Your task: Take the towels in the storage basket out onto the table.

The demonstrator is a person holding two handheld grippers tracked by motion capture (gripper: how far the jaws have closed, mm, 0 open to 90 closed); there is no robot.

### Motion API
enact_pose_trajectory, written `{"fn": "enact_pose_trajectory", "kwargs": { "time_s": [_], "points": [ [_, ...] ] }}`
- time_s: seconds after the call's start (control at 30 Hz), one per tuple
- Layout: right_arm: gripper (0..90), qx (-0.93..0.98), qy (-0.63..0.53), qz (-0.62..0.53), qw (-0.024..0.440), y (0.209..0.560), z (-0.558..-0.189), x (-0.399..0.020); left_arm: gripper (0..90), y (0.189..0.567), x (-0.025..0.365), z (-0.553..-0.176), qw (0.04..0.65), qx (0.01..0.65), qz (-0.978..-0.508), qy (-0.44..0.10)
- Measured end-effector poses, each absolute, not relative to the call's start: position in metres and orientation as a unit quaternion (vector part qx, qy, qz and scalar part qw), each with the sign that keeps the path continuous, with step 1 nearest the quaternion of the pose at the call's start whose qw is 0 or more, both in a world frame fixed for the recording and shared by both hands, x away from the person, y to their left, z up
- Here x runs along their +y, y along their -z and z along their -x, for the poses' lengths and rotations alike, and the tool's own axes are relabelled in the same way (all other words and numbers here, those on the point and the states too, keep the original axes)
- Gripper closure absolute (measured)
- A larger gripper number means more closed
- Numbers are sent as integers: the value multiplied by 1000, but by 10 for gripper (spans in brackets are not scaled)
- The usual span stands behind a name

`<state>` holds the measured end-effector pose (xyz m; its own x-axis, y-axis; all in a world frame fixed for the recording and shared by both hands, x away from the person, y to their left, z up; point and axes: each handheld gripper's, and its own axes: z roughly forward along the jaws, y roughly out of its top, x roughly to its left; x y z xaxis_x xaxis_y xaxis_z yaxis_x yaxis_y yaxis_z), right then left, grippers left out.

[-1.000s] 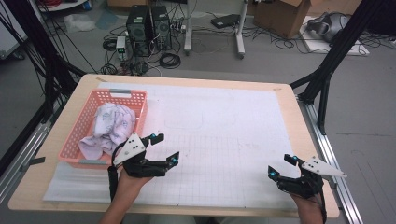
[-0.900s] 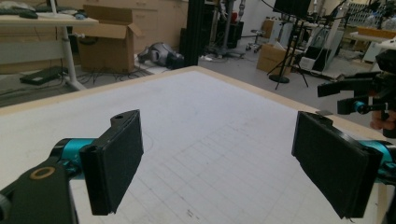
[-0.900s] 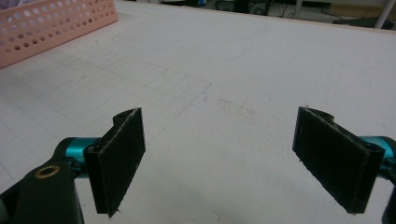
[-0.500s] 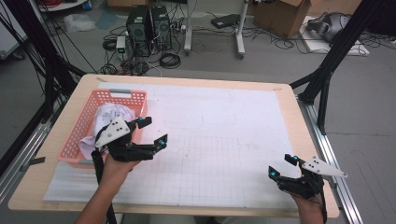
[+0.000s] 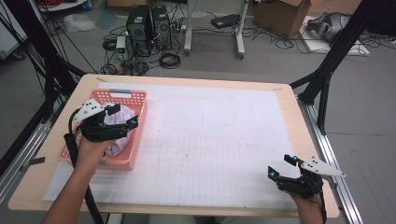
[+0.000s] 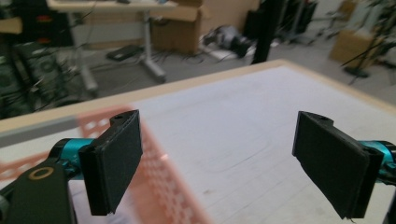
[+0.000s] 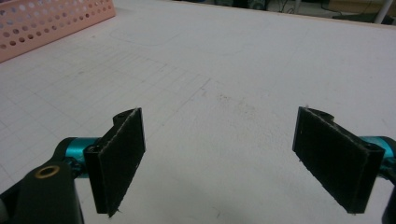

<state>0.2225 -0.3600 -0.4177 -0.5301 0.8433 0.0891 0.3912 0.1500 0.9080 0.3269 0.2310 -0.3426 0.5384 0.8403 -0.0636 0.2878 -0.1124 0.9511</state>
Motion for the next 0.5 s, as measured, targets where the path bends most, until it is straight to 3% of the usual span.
{"fn": "enact_pose_trajectory", "kwargs": {
  "time_s": [0.27,0.5],
  "points": [
    [159,725,-490,-425,230,418,-223,-360,166,355,256,-346,433,476,-705,-298],
    [159,728,-488,-425,227,419,-223,-359,169,378,274,-357,359,526,-726,-260]
  ]
}}
